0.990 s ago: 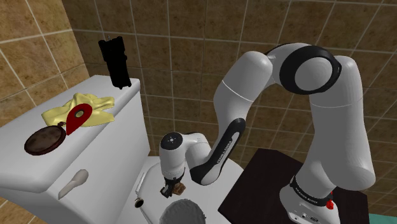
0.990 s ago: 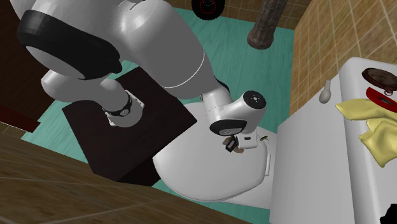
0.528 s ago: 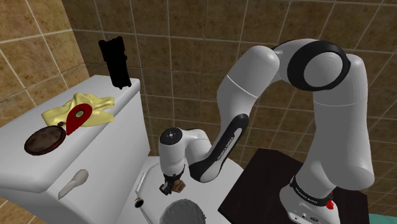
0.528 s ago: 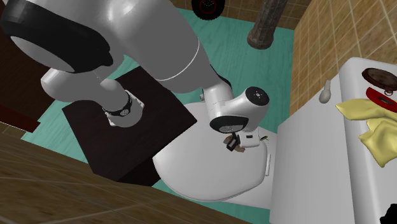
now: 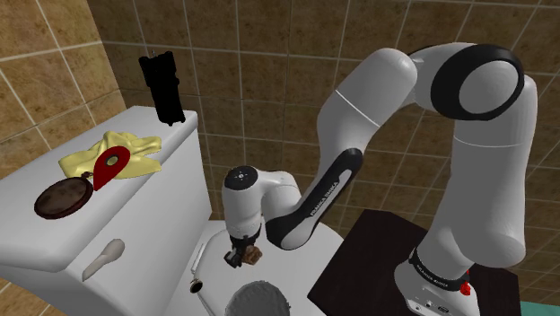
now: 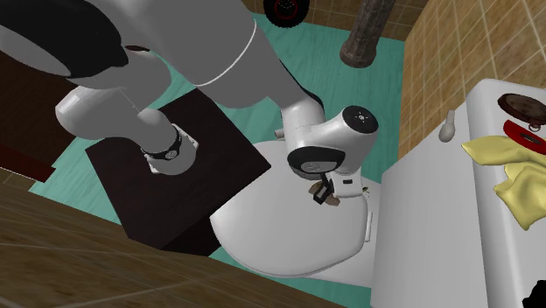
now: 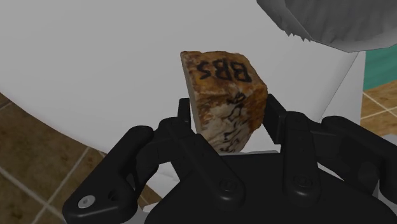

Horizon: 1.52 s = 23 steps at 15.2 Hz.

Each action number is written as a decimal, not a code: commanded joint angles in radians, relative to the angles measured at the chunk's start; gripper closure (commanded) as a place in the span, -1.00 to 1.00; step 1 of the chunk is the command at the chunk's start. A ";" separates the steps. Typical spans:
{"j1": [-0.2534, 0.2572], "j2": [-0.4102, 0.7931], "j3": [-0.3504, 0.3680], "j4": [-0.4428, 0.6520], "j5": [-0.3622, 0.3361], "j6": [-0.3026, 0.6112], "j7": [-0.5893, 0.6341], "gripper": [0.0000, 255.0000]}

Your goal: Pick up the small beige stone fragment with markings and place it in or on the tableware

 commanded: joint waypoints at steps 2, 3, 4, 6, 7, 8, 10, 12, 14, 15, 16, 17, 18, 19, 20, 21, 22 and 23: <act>-0.015 -0.037 0.021 0.000 0.037 -0.033 -0.029 1.00; -0.019 -0.049 0.027 -0.001 0.048 -0.043 -0.038 1.00; -0.023 -0.061 0.033 -0.001 0.060 -0.053 -0.046 1.00; -0.031 -0.085 0.044 -0.001 0.082 -0.073 -0.064 1.00; -0.034 -0.097 0.049 0.000 0.093 -0.083 -0.073 1.00; -0.038 -0.108 0.054 0.001 0.105 -0.094 -0.081 1.00; -0.043 -0.128 0.062 0.003 0.124 -0.112 -0.096 1.00; -0.018 -0.151 0.080 -0.035 0.128 -0.101 -0.052 1.00; 0.007 -0.172 0.099 -0.068 0.132 -0.092 -0.007 1.00; 0.021 -0.182 0.109 -0.083 0.134 -0.088 0.016 1.00; 0.034 -0.190 0.119 -0.097 0.136 -0.085 0.040 1.00; 0.048 -0.198 0.129 -0.110 0.137 -0.082 0.064 1.00; 0.062 -0.205 0.139 -0.121 0.139 -0.080 0.089 1.00; 0.077 -0.211 0.150 -0.131 0.140 -0.078 0.114 1.00; 0.091 -0.216 0.161 -0.140 0.141 -0.076 0.139 1.00; 0.106 -0.220 0.171 -0.148 0.141 -0.075 0.165 1.00; 0.116 -0.222 0.178 -0.153 0.141 -0.075 0.182 1.00; 0.119 -0.208 0.174 -0.153 0.125 -0.064 0.195 1.00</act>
